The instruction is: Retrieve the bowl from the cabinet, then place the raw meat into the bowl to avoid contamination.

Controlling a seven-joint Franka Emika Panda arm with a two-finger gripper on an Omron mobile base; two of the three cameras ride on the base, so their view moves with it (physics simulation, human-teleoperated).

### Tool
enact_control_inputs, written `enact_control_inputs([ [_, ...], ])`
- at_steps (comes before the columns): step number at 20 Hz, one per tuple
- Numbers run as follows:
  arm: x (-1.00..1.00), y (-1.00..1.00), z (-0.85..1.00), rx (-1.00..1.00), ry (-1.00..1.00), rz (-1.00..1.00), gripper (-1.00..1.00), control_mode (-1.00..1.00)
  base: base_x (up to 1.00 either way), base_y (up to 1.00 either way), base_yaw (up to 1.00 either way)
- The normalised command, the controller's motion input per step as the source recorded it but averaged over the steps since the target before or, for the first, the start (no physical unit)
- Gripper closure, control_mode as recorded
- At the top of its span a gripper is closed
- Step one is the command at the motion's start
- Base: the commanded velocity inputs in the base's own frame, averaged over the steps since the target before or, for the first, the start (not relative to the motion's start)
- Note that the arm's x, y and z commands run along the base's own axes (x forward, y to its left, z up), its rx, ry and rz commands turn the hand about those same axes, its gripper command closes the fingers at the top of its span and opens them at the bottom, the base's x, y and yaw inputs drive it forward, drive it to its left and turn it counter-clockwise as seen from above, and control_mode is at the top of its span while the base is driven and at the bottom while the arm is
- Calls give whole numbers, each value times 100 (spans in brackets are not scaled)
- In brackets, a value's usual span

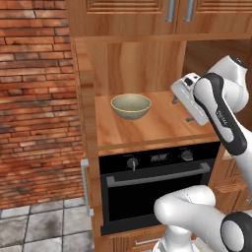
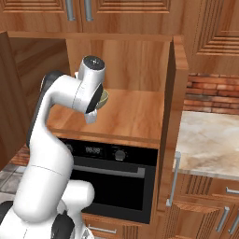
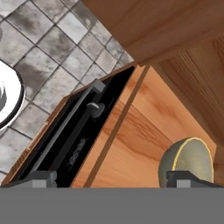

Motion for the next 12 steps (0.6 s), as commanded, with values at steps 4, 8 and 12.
enact_control_inputs([
  [4,31,0,0,0,0,3,-100,-100,0,0,0],
  [8,27,0,0,0,0,1,-100,-100,0,0,0],
  [12,25,5,-2,0,0,0,-100,-100,0,0,0],
])
